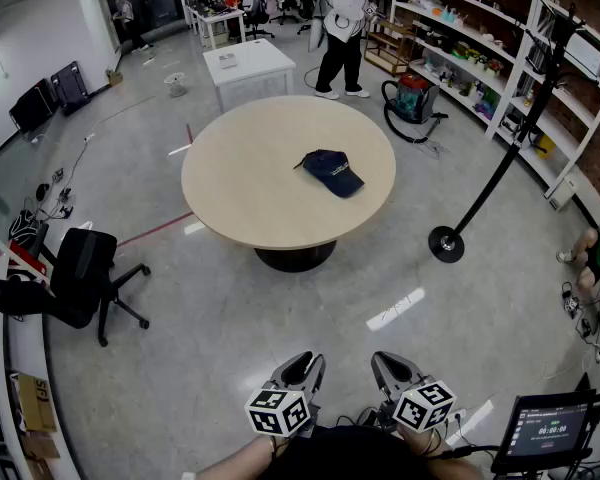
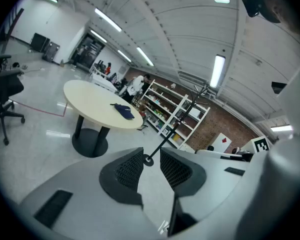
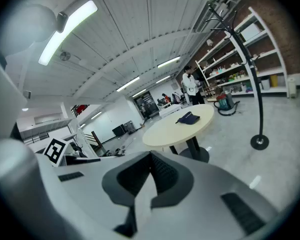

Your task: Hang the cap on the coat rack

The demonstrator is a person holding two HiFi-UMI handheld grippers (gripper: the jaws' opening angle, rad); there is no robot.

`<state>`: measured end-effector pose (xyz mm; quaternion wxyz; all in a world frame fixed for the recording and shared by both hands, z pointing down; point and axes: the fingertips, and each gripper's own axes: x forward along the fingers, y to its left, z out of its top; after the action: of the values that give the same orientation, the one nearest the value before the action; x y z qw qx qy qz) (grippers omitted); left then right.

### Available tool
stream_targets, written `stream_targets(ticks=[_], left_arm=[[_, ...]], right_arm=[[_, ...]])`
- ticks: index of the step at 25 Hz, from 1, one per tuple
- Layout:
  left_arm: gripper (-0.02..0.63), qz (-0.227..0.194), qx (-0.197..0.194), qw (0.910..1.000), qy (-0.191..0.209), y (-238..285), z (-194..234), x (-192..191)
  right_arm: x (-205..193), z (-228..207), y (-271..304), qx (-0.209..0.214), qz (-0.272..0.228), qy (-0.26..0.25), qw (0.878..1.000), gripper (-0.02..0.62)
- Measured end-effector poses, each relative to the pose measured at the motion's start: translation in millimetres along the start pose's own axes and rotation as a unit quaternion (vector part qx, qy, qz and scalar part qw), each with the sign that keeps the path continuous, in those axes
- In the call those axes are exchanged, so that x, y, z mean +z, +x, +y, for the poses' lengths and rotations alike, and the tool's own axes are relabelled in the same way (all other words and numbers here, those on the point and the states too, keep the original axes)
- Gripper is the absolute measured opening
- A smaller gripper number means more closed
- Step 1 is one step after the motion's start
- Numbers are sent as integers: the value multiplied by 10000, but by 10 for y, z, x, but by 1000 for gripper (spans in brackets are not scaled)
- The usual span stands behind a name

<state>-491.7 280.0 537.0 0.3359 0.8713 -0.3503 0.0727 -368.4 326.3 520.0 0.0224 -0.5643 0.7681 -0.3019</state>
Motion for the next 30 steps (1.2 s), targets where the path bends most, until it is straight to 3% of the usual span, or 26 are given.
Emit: stream_targets(ticks=[10,19,24,30], left_arm=[[110,33,83,9990,442,358,-982,-307],[110,41,372,9980,510,579,-1650,-699],[110,-17,580,9971,485,540,-1740,-731],[110,62,739,9960,499,486,-1742,-838]], right_arm=[[210,-645,-725,237,-225,54,9994,5],[258,-1215,-1315,443,-182,84,9988,5],[285,-1291,-1425,620,-300,336,9971,5],[193,-1272,-1388,732,-132,179,9971,5]])
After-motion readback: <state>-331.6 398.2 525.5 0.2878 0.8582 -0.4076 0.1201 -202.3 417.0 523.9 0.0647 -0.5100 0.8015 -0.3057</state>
